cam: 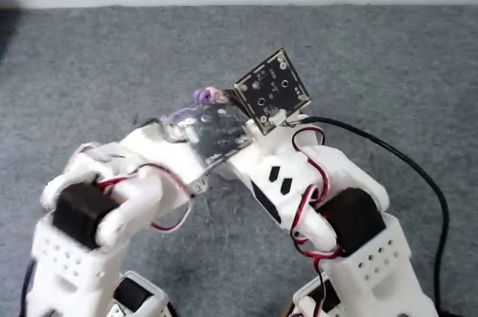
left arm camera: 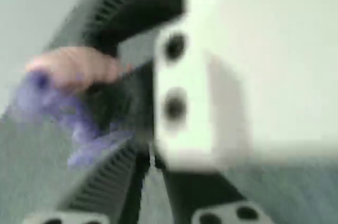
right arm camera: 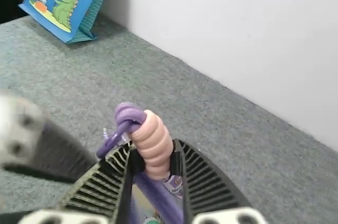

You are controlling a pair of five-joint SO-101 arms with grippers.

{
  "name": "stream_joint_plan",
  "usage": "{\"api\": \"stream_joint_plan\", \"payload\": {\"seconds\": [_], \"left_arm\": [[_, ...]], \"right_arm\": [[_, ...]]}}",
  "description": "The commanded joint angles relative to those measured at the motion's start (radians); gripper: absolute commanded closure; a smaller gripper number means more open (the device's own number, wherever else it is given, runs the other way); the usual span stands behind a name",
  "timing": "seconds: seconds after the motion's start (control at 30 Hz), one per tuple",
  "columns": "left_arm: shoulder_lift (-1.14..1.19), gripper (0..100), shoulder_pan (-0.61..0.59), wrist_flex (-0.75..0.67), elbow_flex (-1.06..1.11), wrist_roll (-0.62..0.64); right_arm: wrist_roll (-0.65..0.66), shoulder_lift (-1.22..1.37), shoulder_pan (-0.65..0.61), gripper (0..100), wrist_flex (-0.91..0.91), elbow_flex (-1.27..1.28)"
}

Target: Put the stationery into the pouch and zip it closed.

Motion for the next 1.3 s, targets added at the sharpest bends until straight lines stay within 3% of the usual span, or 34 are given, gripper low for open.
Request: {"api": "stream_joint_plan", "payload": {"seconds": [0.0,0.4,0.63,0.83,1.07,1.27], "left_arm": [[-0.014,99,0.008,0.015,-0.008,-0.005],[-0.014,99,0.002,0.011,-0.008,0.005],[-0.014,99,-0.012,-0.049,-0.027,0.233],[-0.014,99,-0.192,-0.133,-0.041,0.397],[-0.017,99,-0.431,-0.133,-0.087,0.407],[-0.100,99,-0.543,-0.137,-0.084,0.408]], "right_arm": [[-0.011,-0.044,0.010,99.1,-0.002,-0.020],[-0.009,-0.035,0.188,99.1,-0.077,-0.018],[-0.009,0.071,0.361,99.1,-0.288,0.012],[0.058,0.229,0.377,99.1,-0.545,0.006],[0.169,0.401,0.374,99.1,-0.812,0.005],[0.270,0.450,0.259,99.1,-0.903,0.005]]}}
